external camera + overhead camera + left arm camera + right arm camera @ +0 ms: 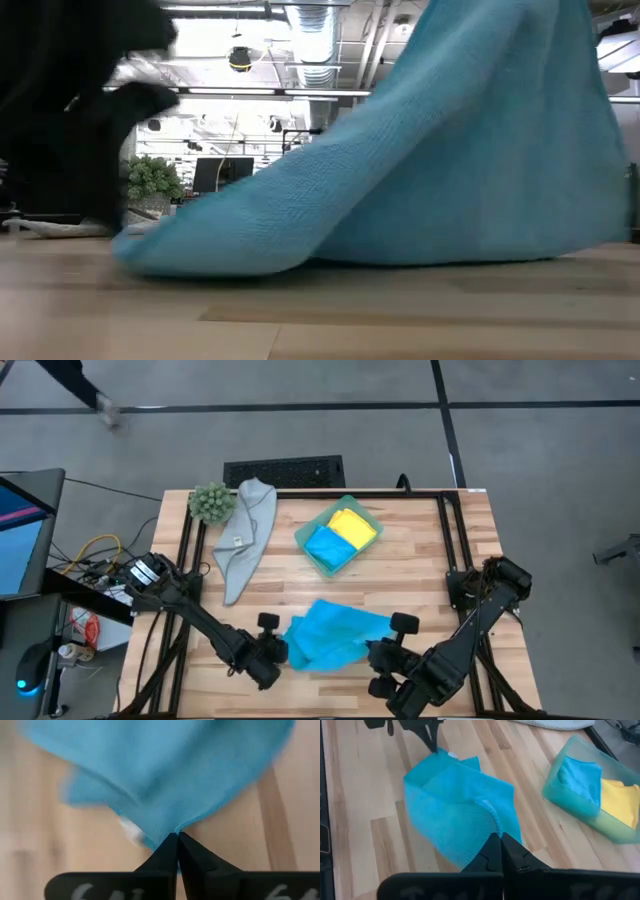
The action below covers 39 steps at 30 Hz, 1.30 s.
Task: Fold microfiber towels
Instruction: Fold the blue microfiber towel
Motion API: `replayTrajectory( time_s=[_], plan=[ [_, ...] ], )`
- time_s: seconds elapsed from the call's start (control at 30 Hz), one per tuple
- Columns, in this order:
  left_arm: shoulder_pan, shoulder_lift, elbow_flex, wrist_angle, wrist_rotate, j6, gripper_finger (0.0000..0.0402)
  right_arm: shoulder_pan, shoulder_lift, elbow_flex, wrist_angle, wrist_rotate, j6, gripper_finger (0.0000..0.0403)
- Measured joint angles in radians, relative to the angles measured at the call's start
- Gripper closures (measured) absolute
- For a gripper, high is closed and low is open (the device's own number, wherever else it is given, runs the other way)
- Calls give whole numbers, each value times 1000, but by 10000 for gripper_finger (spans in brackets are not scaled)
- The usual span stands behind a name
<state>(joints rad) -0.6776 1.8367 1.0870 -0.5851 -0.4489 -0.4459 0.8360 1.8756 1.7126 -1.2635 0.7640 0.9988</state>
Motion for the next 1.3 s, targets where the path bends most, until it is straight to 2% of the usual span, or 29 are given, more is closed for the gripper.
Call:
replayTrajectory(
  time_s=[0.17, 0.3, 0.37, 0.43, 0.47, 0.57, 0.77, 0.9, 1.03, 1.13, 1.3],
  plan=[
    [-53, -19, 222, -376, -157, -161, 401, 17, -33, 0, -89, 82, 98, 400],
    [-82, -22, 390, -694, -300, -297, 401, 21, -47, 0, -254, 136, 252, 400],
    [-88, -20, 454, -856, -340, -382, 401, 21, -46, -3, -313, 149, 325, 400],
    [-94, -20, 511, -973, -363, -453, 401, 21, -52, -25, -296, 186, 299, 400],
    [-94, -22, 529, -990, -374, -472, 401, 21, -56, -36, -304, 207, 299, 400],
    [-77, -50, 536, -976, -392, -399, 401, 2, -72, -64, -310, 264, 309, 400],
    [34, -66, 516, -986, -408, -386, 401, -63, -93, -119, -310, 375, 302, 400],
    [105, -81, 496, -986, -444, -336, 401, -126, -94, -129, -307, 375, 166, 401],
    [156, -132, 549, -986, -512, -320, 401, -162, -157, -108, -307, 393, 78, 401],
    [141, -177, 624, -972, -527, -296, 401, -119, -235, -75, -284, 390, -35, 401],
    [15, -274, 735, -836, -542, -172, 401, 47, -369, -57, -83, 326, -269, 401]
  ],
)
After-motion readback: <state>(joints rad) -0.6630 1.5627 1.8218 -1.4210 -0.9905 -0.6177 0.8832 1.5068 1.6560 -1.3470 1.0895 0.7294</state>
